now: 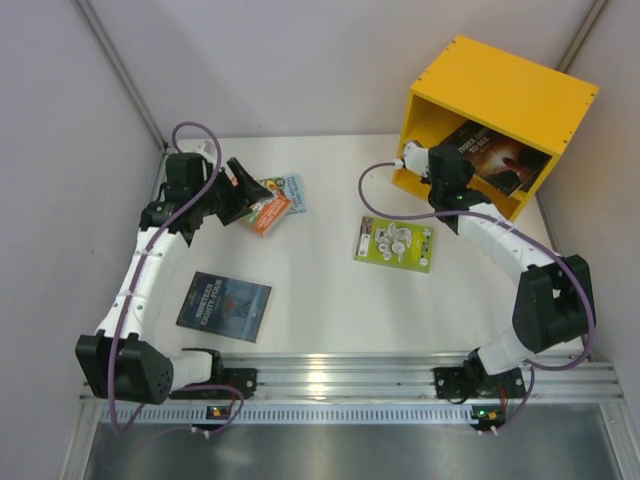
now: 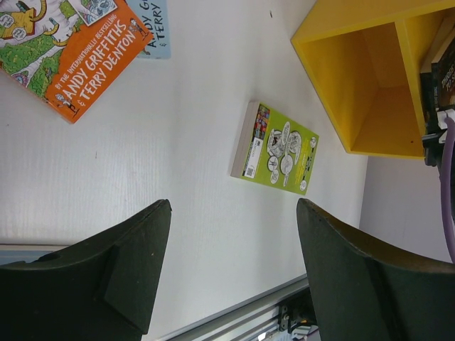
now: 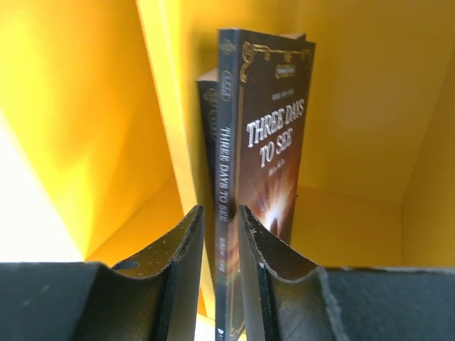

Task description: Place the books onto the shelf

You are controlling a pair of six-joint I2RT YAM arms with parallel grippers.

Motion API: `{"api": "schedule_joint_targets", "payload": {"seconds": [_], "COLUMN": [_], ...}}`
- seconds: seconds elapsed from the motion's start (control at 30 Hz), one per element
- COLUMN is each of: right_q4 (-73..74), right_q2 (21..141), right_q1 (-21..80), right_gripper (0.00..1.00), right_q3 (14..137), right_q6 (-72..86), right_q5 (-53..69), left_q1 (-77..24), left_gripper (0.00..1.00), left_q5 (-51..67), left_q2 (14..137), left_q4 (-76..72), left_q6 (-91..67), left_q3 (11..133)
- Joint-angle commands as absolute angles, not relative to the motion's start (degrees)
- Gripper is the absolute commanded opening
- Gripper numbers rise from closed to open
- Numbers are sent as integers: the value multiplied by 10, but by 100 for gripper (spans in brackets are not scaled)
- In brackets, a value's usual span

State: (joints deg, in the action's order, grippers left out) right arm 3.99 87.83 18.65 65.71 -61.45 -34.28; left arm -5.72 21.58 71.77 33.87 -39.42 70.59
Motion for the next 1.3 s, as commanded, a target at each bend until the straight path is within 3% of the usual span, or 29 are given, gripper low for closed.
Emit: {"api": "schedule_joint_targets", "payload": {"seconds": [0.0,0.6,1.27], "right_q4": [4,-34,-34], "right_q2": [876,852,845], "right_q1": [177,149,125], "right_gripper": [25,1,0], "right_q3": [676,642,644], "right_q6": [-620,-642,-635], "right_q5": [-359,-367,-378], "left_q1": [-56,-56,-56], "left_gripper": [77,77,76], "left_q5": [214,216,216], "left_q2": [716,711,709], "left_q4": [329,325,325], "left_q6": [-385,-388,-388], "left_q3": [719,710,708]}}
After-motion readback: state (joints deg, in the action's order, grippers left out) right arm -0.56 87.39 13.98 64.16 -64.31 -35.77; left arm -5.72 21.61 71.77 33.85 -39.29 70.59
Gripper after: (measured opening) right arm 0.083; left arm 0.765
